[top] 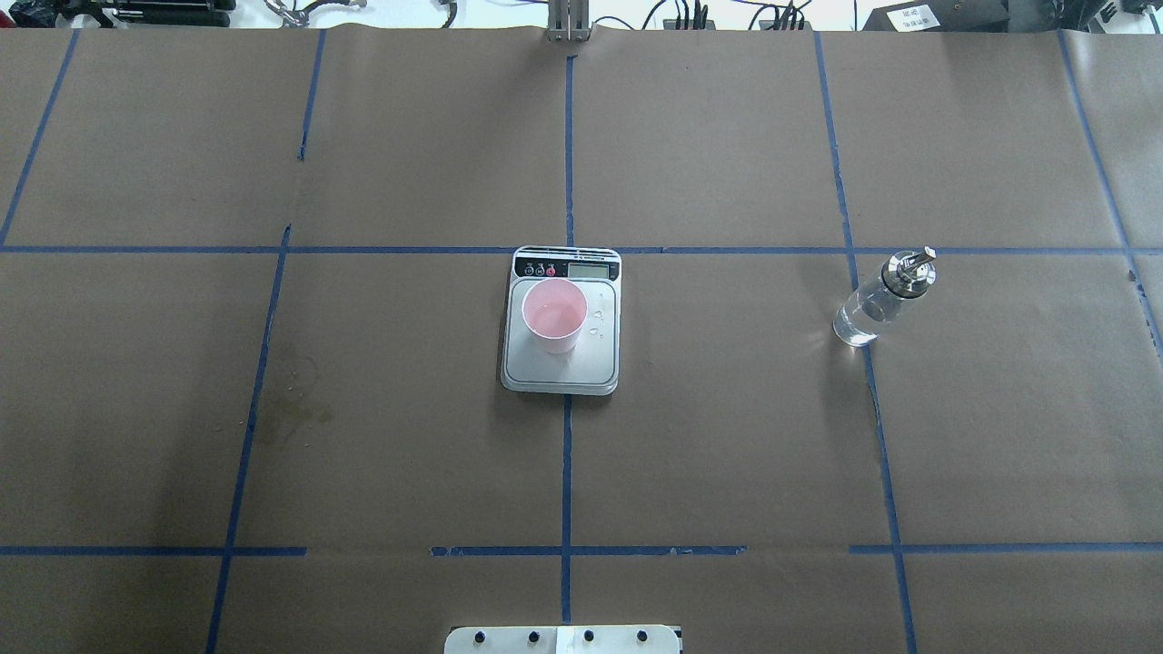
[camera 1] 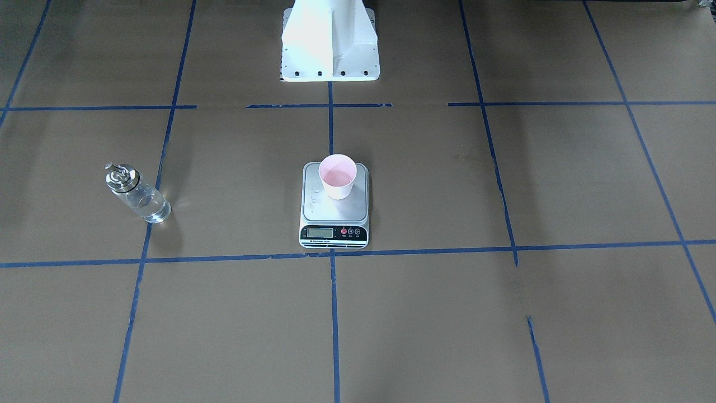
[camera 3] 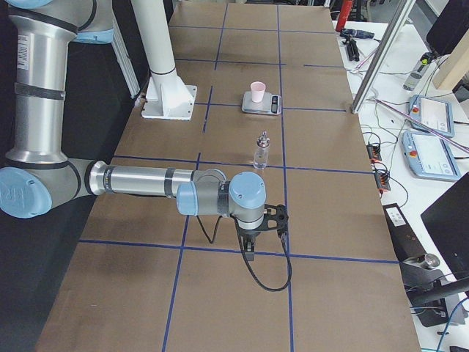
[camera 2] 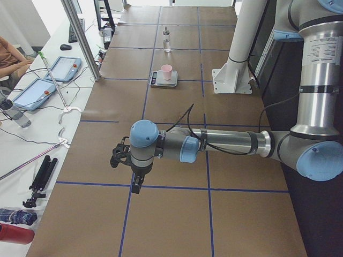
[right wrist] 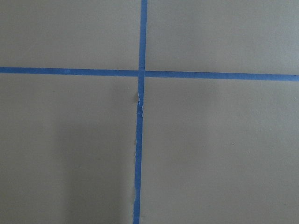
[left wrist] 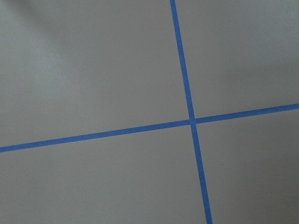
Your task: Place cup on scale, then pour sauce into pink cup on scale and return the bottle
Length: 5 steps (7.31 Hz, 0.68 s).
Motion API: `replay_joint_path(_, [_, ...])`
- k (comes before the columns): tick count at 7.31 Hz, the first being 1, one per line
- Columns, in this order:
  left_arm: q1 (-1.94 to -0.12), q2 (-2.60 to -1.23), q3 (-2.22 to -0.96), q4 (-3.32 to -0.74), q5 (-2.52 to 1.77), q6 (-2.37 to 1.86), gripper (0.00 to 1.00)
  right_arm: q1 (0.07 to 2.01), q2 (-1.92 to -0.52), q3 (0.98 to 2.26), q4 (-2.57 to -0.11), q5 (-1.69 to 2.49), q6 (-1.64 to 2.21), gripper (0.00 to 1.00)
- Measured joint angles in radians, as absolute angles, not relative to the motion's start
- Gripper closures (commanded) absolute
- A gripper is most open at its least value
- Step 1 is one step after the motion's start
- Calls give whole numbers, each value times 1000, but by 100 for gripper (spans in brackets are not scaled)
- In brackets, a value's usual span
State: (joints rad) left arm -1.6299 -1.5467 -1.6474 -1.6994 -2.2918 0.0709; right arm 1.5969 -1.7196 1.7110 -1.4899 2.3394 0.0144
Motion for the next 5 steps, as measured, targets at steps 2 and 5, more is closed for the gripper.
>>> replay_joint_path(2, [-1630,-1547,-1650,-1698,-2292,70,0,1597,-1720,1711,-1490,2339,15,0])
replay_joint_path(5, [-1629,-1546,-1650,-1705,-2293,12,0,1597,-1720,1712,-1490,2339,17,0])
